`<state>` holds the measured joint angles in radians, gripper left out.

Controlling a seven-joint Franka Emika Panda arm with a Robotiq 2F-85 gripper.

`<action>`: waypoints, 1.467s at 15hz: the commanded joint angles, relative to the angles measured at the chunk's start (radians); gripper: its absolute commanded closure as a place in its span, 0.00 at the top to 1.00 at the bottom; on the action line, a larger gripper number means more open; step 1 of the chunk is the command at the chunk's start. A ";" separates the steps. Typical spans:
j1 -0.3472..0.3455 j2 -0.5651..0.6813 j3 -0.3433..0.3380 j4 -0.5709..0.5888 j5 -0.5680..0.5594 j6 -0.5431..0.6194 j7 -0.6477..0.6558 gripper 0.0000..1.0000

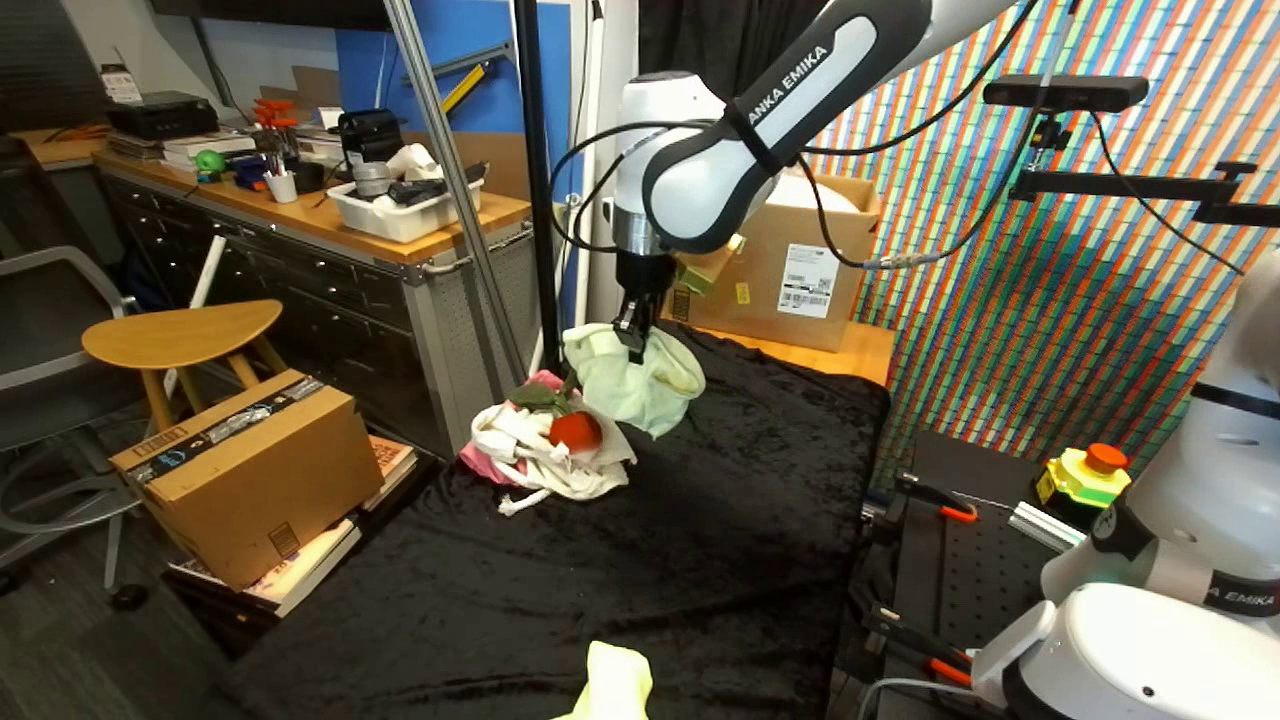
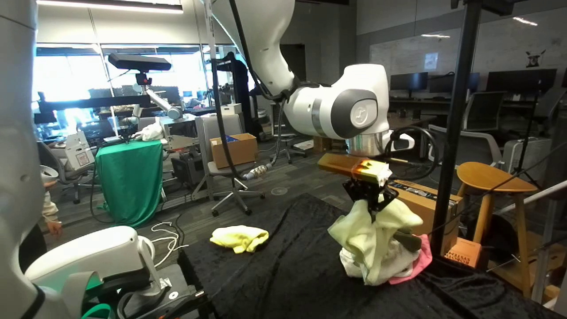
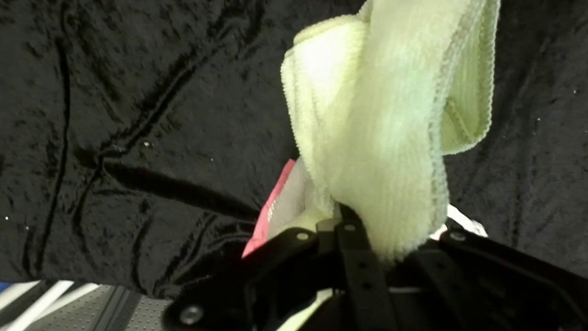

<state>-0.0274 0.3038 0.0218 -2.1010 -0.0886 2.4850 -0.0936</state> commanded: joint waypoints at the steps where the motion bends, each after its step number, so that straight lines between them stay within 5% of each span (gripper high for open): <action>1: 0.034 -0.012 0.013 0.048 0.006 0.015 0.011 0.03; 18: 0.178 0.185 -0.034 0.202 -0.091 0.133 0.218 0.04; 20: 0.186 0.200 -0.045 0.212 -0.104 0.122 0.231 0.33; 22: 0.189 0.211 -0.052 0.219 -0.112 0.115 0.235 0.47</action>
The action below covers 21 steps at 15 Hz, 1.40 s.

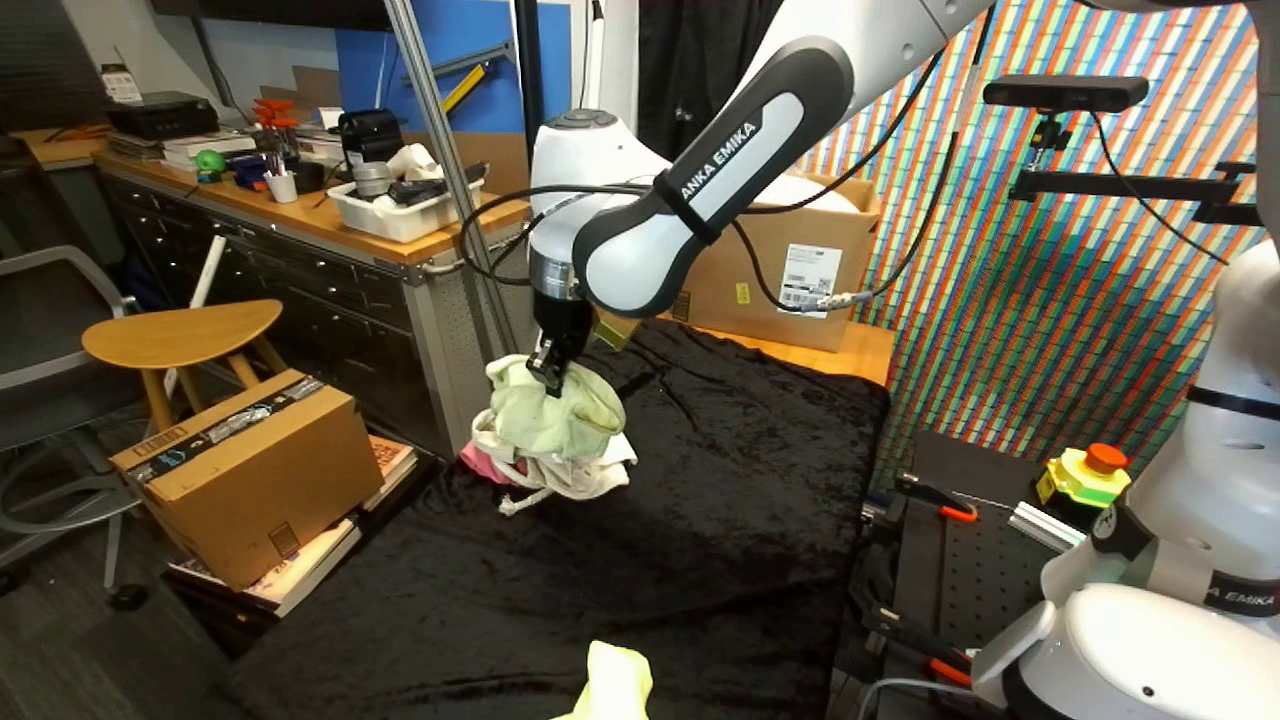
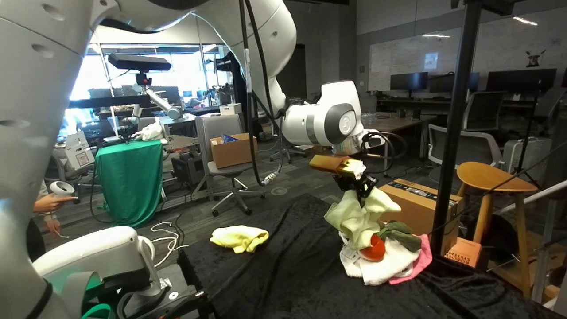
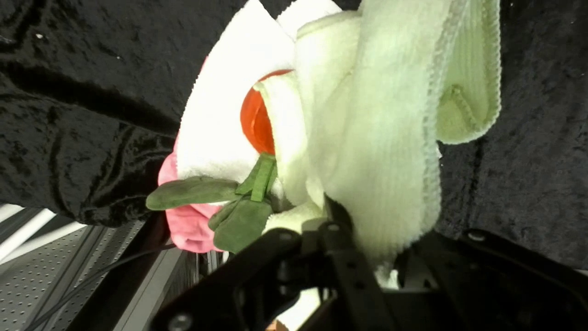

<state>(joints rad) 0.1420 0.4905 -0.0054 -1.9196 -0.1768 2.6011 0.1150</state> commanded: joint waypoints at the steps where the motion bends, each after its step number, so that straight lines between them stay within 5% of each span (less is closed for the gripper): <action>1: 0.021 0.029 -0.030 0.041 -0.026 -0.004 0.028 0.56; 7: 0.018 0.047 -0.051 0.060 -0.026 -0.010 0.038 0.99; 16: 0.002 0.021 -0.034 0.026 -0.002 -0.050 0.010 1.00; 21: -0.002 -0.040 0.041 -0.078 0.002 -0.129 -0.100 1.00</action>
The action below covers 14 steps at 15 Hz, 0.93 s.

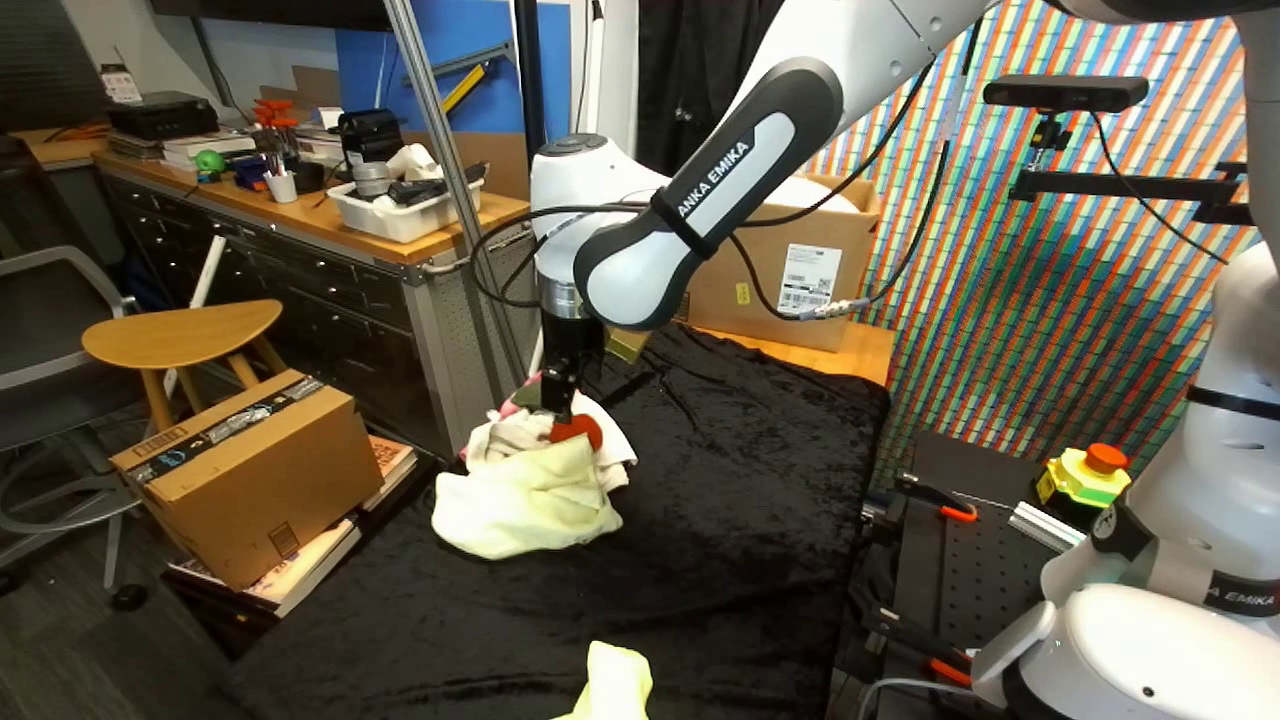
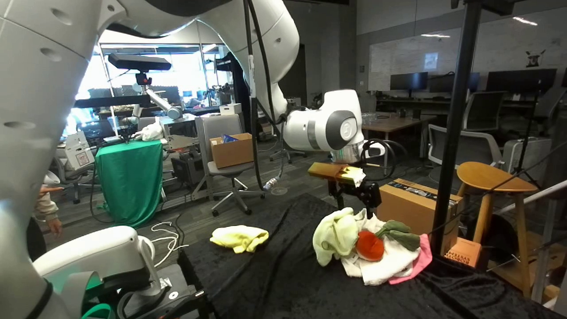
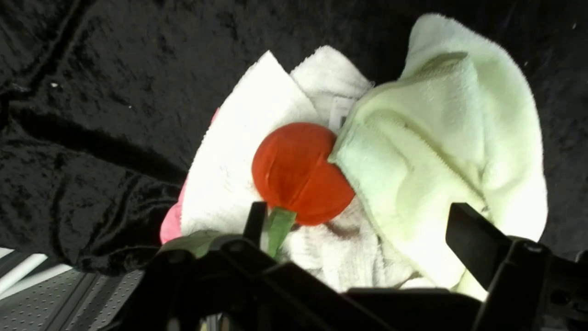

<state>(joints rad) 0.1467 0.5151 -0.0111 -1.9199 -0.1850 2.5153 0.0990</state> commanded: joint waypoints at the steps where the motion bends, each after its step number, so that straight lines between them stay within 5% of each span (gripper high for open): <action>1: 0.002 -0.074 0.056 -0.098 -0.004 -0.055 -0.102 1.00; 14: 0.193 -0.059 0.132 -0.271 -0.122 0.069 -0.021 1.00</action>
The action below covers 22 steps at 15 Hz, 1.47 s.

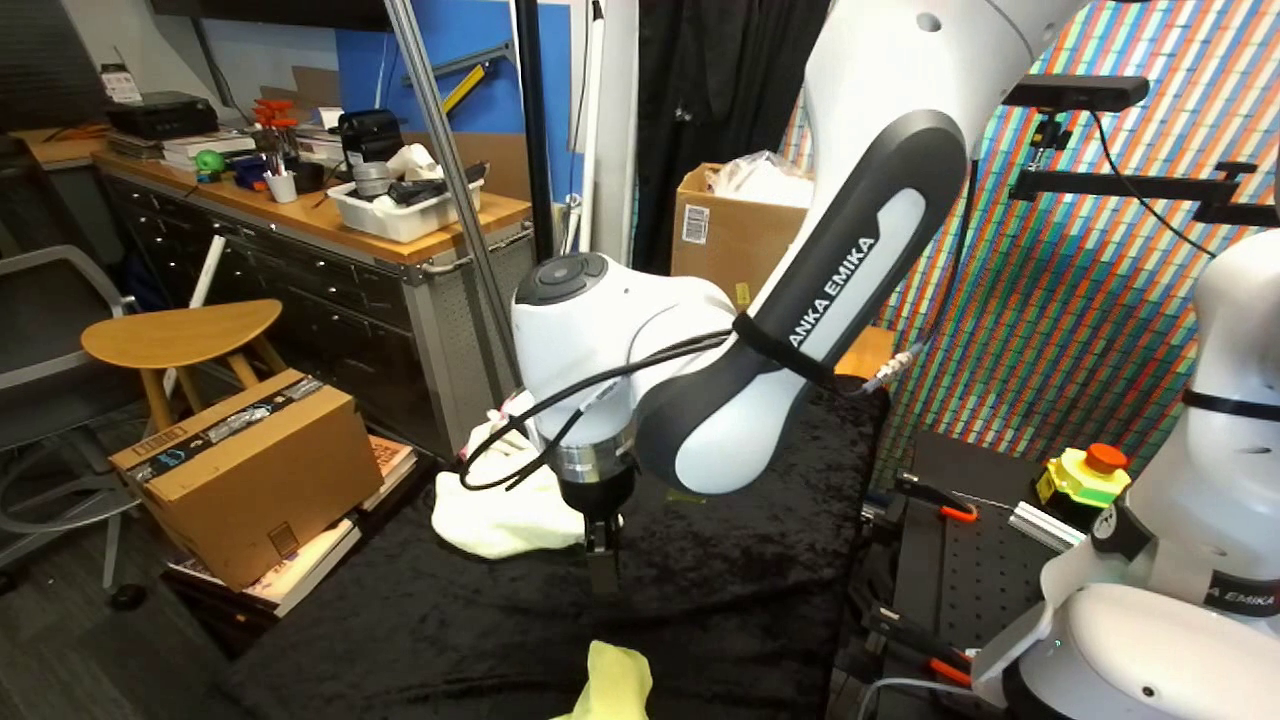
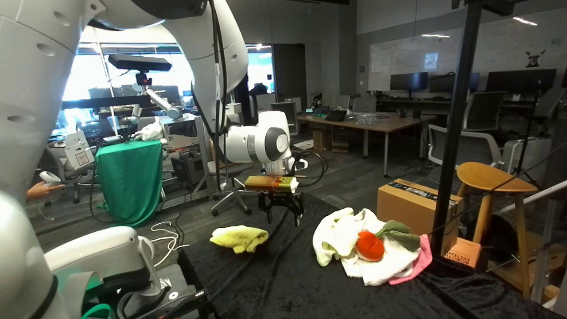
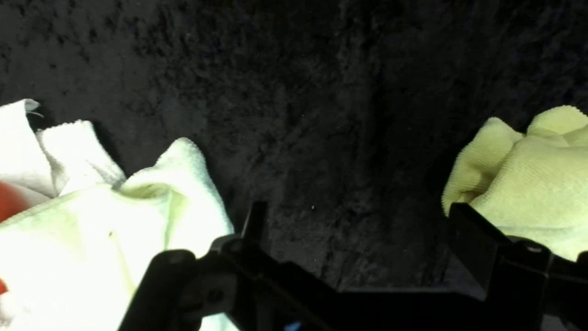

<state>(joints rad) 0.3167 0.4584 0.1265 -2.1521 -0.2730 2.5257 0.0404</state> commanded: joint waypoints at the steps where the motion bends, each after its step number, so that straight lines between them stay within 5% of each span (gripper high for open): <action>1: 0.030 -0.001 -0.005 -0.052 -0.034 0.074 0.044 1.00; 5: 0.040 0.025 0.012 -0.097 -0.016 0.150 0.042 1.00; 14: 0.007 0.057 0.155 -0.091 -0.030 0.146 -0.330 1.00; 22: 0.014 0.075 0.170 -0.082 -0.141 0.176 -0.556 1.00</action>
<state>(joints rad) 0.3452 0.5267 0.2871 -2.2444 -0.3657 2.6877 -0.4567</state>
